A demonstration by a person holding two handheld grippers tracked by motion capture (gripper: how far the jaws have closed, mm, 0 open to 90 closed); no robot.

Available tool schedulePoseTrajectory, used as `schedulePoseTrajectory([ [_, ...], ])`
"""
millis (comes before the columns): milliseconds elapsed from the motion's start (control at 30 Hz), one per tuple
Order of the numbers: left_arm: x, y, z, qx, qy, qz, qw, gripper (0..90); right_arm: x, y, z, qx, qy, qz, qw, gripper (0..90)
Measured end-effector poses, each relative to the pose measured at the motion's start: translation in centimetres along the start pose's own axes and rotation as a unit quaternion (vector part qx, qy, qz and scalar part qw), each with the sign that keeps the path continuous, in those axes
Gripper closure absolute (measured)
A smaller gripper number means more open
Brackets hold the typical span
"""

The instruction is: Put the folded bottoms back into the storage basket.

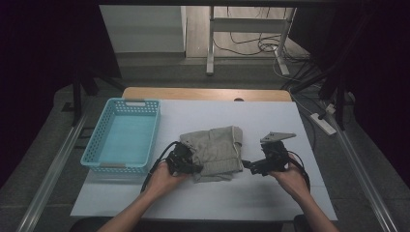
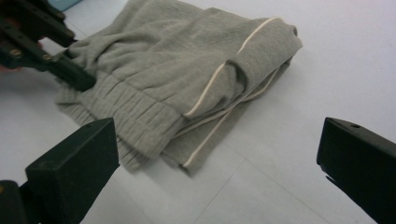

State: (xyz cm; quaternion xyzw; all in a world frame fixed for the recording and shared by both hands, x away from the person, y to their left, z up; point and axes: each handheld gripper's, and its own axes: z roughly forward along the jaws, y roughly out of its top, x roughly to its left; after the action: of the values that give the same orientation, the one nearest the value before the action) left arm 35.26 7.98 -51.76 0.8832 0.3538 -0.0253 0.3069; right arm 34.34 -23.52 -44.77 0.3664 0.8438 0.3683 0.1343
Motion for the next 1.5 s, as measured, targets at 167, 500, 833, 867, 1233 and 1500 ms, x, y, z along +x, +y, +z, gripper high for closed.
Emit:
schedulePoseTrajectory([
  [167, 0.0, 0.0, 0.0, 0.000, 0.000, -0.005, 1.0000, 65.9, -0.5, 1.1, 1.3, 0.012, -0.008, 0.006, 0.9999, 0.0],
  [500, -0.1, 0.0, 0.1, 0.000, 0.003, -0.010, 0.9999, 64.3, -1.2, 2.9, 3.2, 0.015, -0.026, 0.015, 0.9994, 0.0],
  [833, 0.0, -0.1, 0.1, -0.004, 0.000, -0.012, 0.9999, 63.9, -2.4, 4.0, 6.2, 0.046, -0.041, 0.024, 0.9978, 0.0],
  [867, 0.0, -0.1, 0.1, -0.003, 0.000, -0.011, 0.9999, 63.7, -2.6, 4.2, 6.5, 0.048, -0.043, 0.024, 0.9976, 0.0],
  [1233, -0.2, -0.1, 0.1, -0.004, 0.007, -0.006, 0.9999, 61.8, -3.6, 5.8, 8.9, 0.049, -0.047, 0.032, 0.9972, 0.0],
  [1500, -0.2, -0.4, 0.2, -0.016, 0.008, 0.011, 0.9998, 61.5, -4.6, 6.7, 11.7, 0.065, -0.057, 0.036, 0.9956, 0.0],
])
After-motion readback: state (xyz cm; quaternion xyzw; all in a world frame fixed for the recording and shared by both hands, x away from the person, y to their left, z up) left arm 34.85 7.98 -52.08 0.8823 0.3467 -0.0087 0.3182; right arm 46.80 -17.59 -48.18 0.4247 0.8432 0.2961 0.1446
